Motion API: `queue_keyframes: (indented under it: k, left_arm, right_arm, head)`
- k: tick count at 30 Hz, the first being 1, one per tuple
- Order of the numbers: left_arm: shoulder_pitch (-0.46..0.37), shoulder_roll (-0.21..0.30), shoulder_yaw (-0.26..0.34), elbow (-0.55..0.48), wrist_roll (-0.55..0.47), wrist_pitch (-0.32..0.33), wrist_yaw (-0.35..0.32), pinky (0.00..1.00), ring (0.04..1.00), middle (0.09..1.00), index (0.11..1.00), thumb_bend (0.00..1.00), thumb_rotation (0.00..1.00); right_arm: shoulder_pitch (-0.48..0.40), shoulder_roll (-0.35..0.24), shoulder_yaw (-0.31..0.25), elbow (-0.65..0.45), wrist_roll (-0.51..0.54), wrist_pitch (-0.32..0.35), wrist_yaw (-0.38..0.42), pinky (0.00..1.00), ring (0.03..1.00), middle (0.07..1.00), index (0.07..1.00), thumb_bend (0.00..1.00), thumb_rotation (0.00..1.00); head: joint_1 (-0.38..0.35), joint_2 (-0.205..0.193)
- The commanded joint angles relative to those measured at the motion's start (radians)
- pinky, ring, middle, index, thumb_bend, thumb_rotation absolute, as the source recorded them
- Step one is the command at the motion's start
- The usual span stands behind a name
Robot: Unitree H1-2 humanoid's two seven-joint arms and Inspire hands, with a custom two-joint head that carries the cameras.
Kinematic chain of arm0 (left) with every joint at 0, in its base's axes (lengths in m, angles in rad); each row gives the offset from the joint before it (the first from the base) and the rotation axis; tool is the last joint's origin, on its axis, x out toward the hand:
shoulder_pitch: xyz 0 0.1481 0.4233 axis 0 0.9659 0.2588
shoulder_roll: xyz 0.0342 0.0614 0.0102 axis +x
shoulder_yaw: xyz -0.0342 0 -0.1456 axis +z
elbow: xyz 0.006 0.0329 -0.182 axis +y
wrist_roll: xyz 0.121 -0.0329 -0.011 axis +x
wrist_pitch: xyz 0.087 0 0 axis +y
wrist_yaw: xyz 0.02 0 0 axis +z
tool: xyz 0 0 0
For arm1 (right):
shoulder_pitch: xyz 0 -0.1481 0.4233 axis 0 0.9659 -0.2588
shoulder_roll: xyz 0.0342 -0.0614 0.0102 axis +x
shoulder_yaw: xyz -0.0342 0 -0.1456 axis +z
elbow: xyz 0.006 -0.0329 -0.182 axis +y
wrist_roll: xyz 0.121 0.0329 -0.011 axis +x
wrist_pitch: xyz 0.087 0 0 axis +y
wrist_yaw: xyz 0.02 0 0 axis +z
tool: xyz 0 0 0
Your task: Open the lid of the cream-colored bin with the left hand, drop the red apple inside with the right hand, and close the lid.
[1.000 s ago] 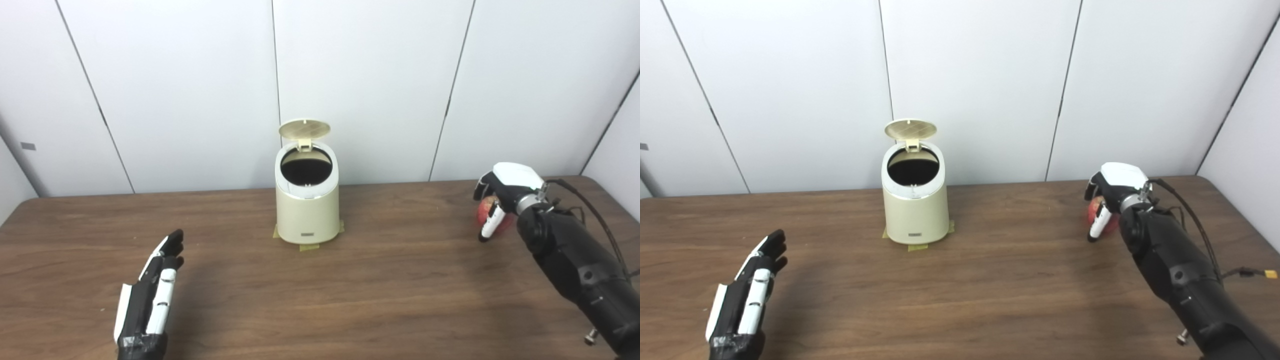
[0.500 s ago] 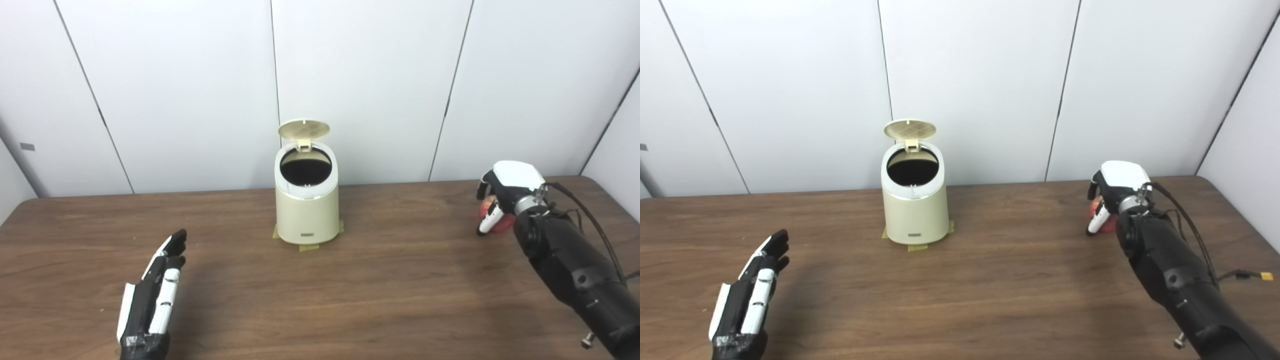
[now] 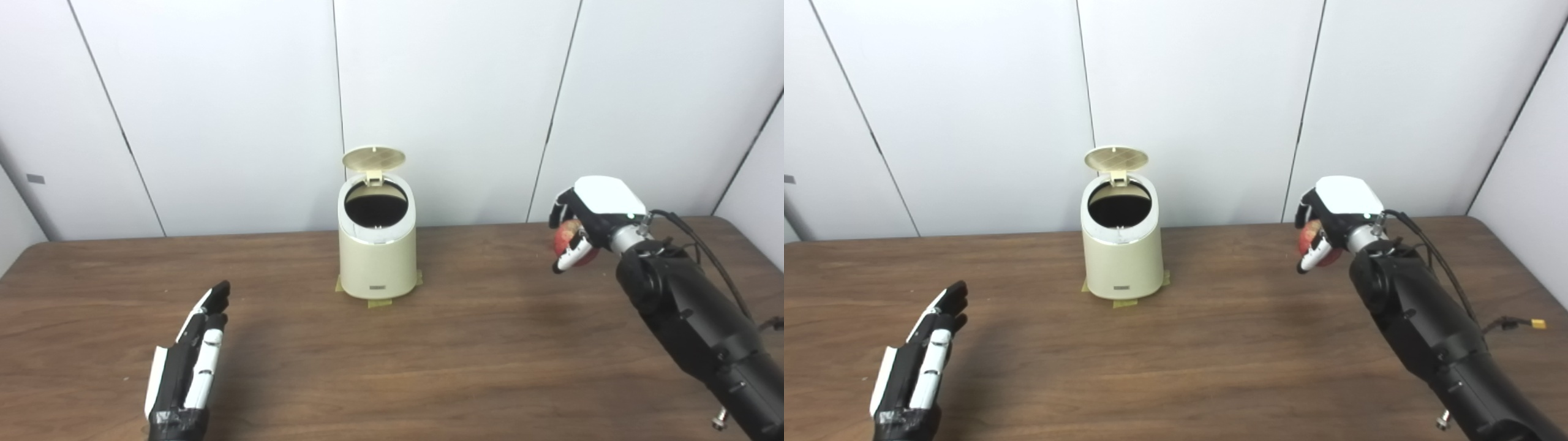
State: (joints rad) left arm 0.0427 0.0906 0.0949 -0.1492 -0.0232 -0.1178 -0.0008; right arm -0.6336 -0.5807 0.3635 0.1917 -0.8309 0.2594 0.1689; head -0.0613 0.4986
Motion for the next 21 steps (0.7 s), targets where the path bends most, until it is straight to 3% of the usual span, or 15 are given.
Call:
queue_keyframes:
  k: [1, 6, 10, 13, 16, 19, 21]
  left_arm:
    - [-0.025, 0.002, -0.002, -0.023, 0.014, -0.012, 0.006, 0.96, 0.966, 0.941, 0.894, 0.36, 0.81]
    - [-0.03, -0.001, -0.006, -0.01, 0.019, -0.02, 0.004, 0.97, 0.964, 0.946, 0.897, 0.35, 0.81]
    - [-0.03, -0.003, -0.01, -0.009, 0.025, -0.02, 0.004, 0.97, 0.958, 0.942, 0.901, 0.33, 0.85]
    - [-0.03, -0.008, -0.01, -0.009, 0.016, -0.017, 0.005, 0.97, 0.96, 0.942, 0.905, 0.31, 0.95]
    - [-0.03, -0.015, -0.006, -0.008, 0.007, -0.014, 0.009, 0.96, 0.949, 0.934, 0.901, 0.3, 1.0]
    - [-0.03, -0.016, -0.005, -0.008, 0.009, -0.012, 0.007, 0.96, 0.95, 0.938, 0.907, 0.31, 1.0]
    - [-0.029, -0.018, -0.006, -0.011, 0.004, -0.01, 0.004, 0.96, 0.952, 0.939, 0.909, 0.31, 1.0]
  right_arm:
    - [-0.047, -0.026, -0.025, -0.112, -0.017, -0.019, 0.015, 0.32, 0.419, 0.497, 0.494, 0.52, 0.0]
    - [-0.065, -0.007, -0.025, -0.261, -0.025, -0.035, 0.098, 0.37, 0.469, 0.536, 0.46, 0.52, 0.0]
    - [-0.087, 0.026, -0.024, -0.328, -0.034, -0.053, 0.14, 0.47, 0.492, 0.527, 0.442, 0.52, 0.0]
    - [-0.1, 0.055, -0.026, -0.367, -0.028, -0.072, 0.158, 0.49, 0.488, 0.519, 0.446, 0.52, 0.0]
    - [-0.109, 0.097, -0.03, -0.393, -0.015, -0.12, 0.134, 0.52, 0.476, 0.511, 0.455, 0.52, 0.0]
    - [-0.121, 0.141, -0.03, -0.407, -0.022, -0.141, 0.136, 0.48, 0.51, 0.495, 0.443, 0.52, 0.0]
    - [-0.131, 0.182, -0.035, -0.401, -0.011, -0.15, 0.131, 0.39, 0.464, 0.521, 0.454, 0.52, 0.0]
  head:
    - [0.0, 0.0]
    - [0.004, -0.004]
    - [0.006, -0.007]
    - [0.008, -0.007]
    - [0.01, -0.007]
    - [0.011, -0.008]
    - [0.012, -0.009]
